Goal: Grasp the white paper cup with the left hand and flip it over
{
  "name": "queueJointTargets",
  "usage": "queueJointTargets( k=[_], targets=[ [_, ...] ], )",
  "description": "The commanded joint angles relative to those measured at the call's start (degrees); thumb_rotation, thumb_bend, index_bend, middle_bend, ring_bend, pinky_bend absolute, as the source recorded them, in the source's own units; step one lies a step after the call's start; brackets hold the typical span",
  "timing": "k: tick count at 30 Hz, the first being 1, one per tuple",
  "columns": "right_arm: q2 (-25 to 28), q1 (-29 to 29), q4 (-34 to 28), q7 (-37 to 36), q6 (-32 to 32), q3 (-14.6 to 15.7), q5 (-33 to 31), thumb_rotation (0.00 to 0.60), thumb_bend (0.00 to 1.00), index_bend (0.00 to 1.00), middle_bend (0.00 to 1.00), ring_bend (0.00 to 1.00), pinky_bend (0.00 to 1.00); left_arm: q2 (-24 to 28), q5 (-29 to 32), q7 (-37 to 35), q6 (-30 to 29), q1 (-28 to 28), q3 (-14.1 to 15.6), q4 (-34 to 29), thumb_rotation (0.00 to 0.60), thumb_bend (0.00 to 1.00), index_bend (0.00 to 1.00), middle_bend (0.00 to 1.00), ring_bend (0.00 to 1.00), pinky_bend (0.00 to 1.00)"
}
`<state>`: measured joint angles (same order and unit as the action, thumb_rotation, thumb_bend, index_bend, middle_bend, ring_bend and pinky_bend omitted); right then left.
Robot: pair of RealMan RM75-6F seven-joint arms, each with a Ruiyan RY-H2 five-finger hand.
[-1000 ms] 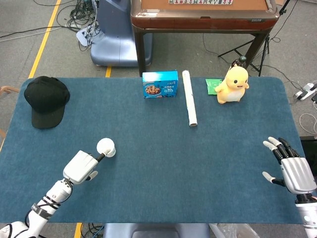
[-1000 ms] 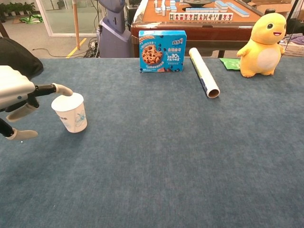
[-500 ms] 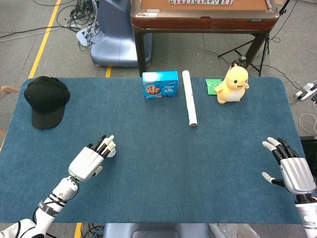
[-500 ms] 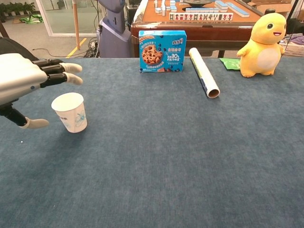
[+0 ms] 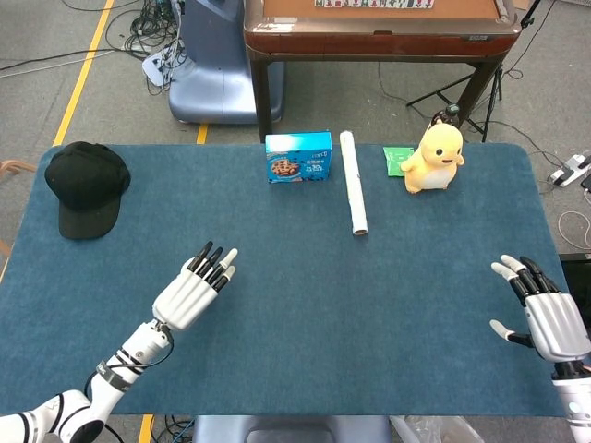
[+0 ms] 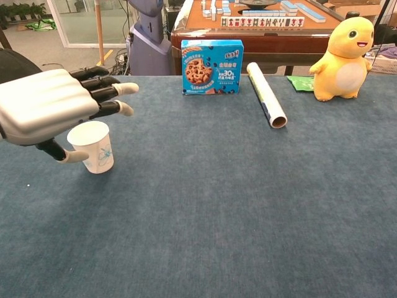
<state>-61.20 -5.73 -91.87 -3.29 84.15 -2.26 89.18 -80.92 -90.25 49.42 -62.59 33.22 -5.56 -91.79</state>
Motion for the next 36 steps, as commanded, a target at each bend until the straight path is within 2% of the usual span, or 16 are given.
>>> queueJointTargets(
  k=[1, 3, 7, 22, 36],
  targets=[
    [0.1, 0.1, 0.0, -0.1, 0.1, 0.0, 0.1, 0.600, 0.00, 0.21, 0.14, 0.07, 0.32, -1.3, 1.5, 5.6, 1.4, 0.9, 0.0, 0.8, 0.600, 0.20, 0.21, 0.00, 0.00, 0.00],
    [0.2, 0.1, 0.0, -0.3, 0.2, 0.0, 0.1, 0.600, 0.00, 0.21, 0.14, 0.07, 0.32, -1.8, 3.8, 9.5, 2.0, 0.8, -0.1, -0.1, 0.600, 0.20, 0.21, 0.00, 0.00, 0.00],
    [0.2, 0.1, -0.1, -0.4, 0.2, 0.1, 0.2, 0.600, 0.00, 0.21, 0.14, 0.07, 0.32, -2.8, 4.7, 13.6, 2.0, 1.4, 0.0, 0.3, 0.600, 0.20, 0.21, 0.00, 0.00, 0.00],
    [0.6, 0.2, -0.2, -0.9, 0.2, 0.1, 0.2, 0.600, 0.00, 0.21, 0.14, 0.07, 0.32, -6.9, 4.8, 15.9, 1.0, 3.2, 0.8, 7.4, 0.600, 0.20, 0.24, 0.00, 0.00, 0.00],
    [0.7, 0.2, -0.3, -0.8, 0.1, 0.2, 0.2, 0.600, 0.00, 0.21, 0.14, 0.07, 0.32, -7.9, 7.2, 18.6, -0.9, 2.8, 1.1, 9.8, 0.600, 0.20, 0.28, 0.00, 0.00, 0.00]
  ],
)
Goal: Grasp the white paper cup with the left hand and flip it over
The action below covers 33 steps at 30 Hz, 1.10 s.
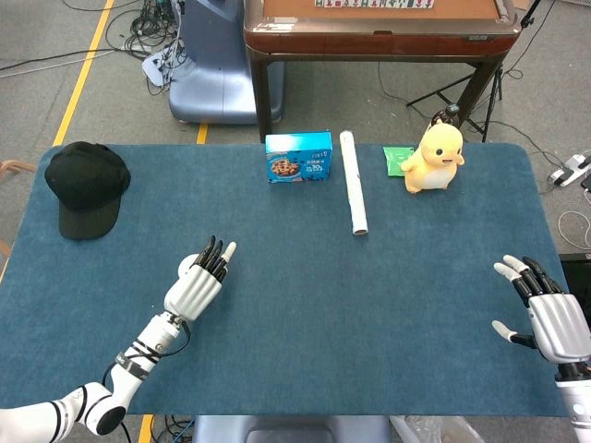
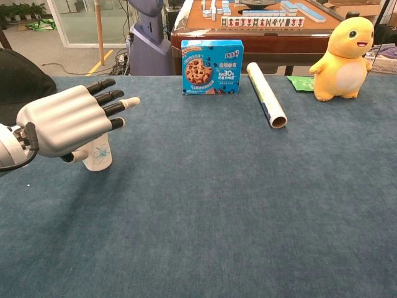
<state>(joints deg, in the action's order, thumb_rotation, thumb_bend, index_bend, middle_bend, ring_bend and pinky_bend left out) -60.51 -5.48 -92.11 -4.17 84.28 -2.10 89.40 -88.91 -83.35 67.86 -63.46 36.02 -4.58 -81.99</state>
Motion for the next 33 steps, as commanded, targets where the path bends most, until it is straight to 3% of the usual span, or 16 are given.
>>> queueJointTargets(
  k=[1, 20, 33],
  targets=[
    [0.0, 0.0, 0.0, 0.1, 0.0, 0.0, 0.0, 0.600, 0.00, 0.21, 0.14, 0.07, 0.32, 0.2, 0.4, 0.4, 0.0, -0.1, 0.2, -0.1, 0.600, 0.20, 0.28, 0.00, 0.00, 0.00],
    [-0.1, 0.0, -0.2, 0.2, -0.1, 0.1, 0.2, 0.600, 0.00, 0.21, 0.15, 0.07, 0.32, 1.4, 2.1, 6.2, -1.2, -0.4, 2.1, -0.5, 0.600, 0.20, 0.26, 0.00, 0.00, 0.00],
    [0.0, 0.0, -0.2, 0.1, -0.1, 0.1, 0.1, 0.600, 0.00, 0.21, 0.15, 0.08, 0.32, 0.4, 0.8, 3.5, -2.5, -0.3, 2.4, 2.2, 0.600, 0.20, 0.28, 0.00, 0.00, 0.00]
  ],
)
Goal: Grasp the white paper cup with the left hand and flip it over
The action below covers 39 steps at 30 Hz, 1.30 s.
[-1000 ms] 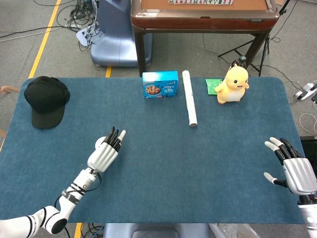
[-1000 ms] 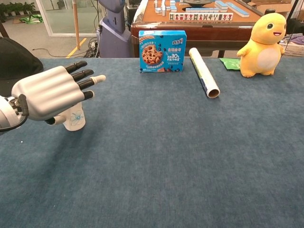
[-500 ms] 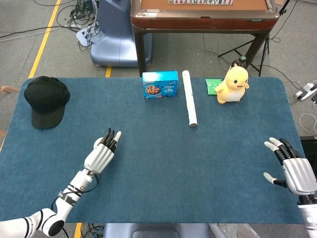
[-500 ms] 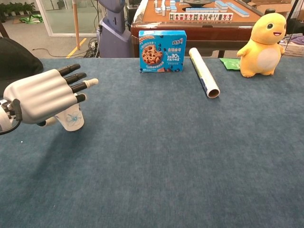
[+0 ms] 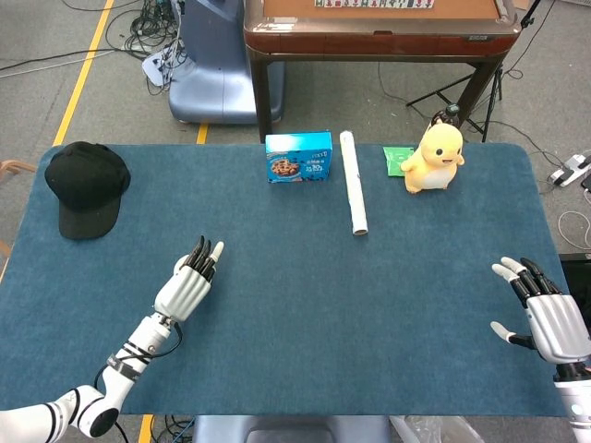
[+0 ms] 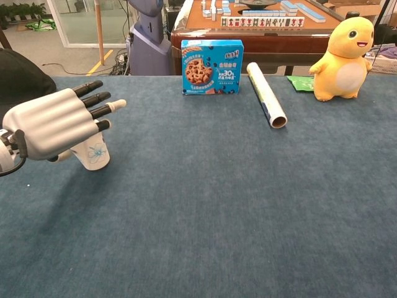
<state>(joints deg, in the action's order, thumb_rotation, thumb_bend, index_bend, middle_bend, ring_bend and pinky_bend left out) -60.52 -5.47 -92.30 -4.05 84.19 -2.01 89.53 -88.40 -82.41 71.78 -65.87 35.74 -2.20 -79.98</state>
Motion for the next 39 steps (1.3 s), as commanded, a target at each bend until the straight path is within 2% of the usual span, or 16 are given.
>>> queueJointTargets(
  k=[1, 22, 30, 39],
  targets=[
    [0.0, 0.0, 0.0, 0.0, 0.0, 0.0, 0.0, 0.600, 0.00, 0.21, 0.15, 0.08, 0.32, -0.1, -0.3, -0.7, -0.2, 0.0, 0.1, 0.4, 0.600, 0.20, 0.28, 0.00, 0.00, 0.00],
    [-0.1, -0.1, 0.0, 0.2, -0.4, 0.0, -0.2, 0.600, 0.00, 0.21, 0.15, 0.08, 0.32, 0.9, 0.4, -5.9, -2.1, -1.4, -0.2, -0.8, 0.600, 0.20, 0.33, 0.00, 0.00, 0.00],
    [-0.2, -0.2, 0.0, 0.5, -0.7, 0.1, -0.2, 0.600, 0.00, 0.21, 0.15, 0.08, 0.32, 4.0, 2.6, -11.7, -3.3, -2.8, -1.7, -7.2, 0.600, 0.20, 0.36, 0.00, 0.00, 0.00],
    [-0.6, -0.4, 0.1, 1.1, -1.2, 0.1, -0.4, 0.600, 0.00, 0.21, 0.15, 0.08, 0.32, 8.7, 12.4, -24.7, -0.9, -4.9, -5.2, -15.3, 0.600, 0.20, 0.36, 0.00, 0.00, 0.00]
  ],
)
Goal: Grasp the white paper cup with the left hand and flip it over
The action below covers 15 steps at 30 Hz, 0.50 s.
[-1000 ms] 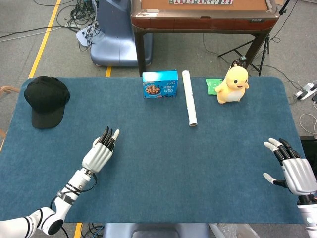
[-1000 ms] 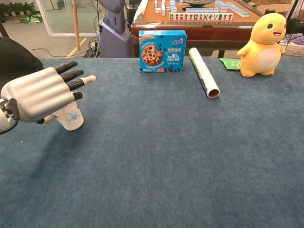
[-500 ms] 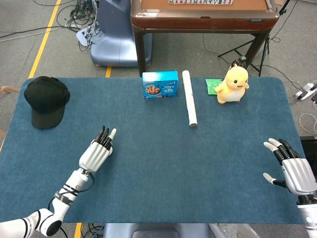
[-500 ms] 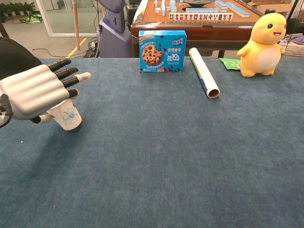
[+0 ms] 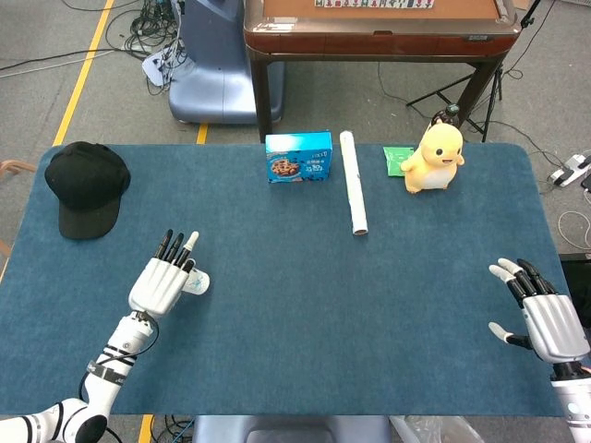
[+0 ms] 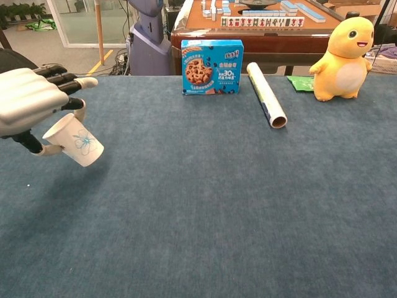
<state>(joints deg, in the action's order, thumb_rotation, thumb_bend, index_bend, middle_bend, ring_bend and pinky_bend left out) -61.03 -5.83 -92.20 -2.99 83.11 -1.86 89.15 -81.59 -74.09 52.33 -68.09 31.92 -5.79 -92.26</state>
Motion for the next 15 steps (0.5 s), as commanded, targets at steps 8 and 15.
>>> queueJointTargets(
  k=[8, 15],
  targets=[
    [-0.2, -0.2, 0.0, 0.5, -0.5, 0.1, -0.2, 0.600, 0.00, 0.21, 0.15, 0.08, 0.32, 6.8, 14.0, -17.6, 6.9, -1.6, -3.8, -8.0, 0.600, 0.20, 0.35, 0.00, 0.00, 0.00],
    [-0.2, -0.2, -0.1, 0.6, -0.6, 0.1, -0.3, 0.600, 0.00, 0.21, 0.15, 0.08, 0.32, 9.7, 20.1, -23.8, 8.9, -2.0, -4.6, -9.0, 0.600, 0.20, 0.35, 0.00, 0.00, 0.00]
  ],
)
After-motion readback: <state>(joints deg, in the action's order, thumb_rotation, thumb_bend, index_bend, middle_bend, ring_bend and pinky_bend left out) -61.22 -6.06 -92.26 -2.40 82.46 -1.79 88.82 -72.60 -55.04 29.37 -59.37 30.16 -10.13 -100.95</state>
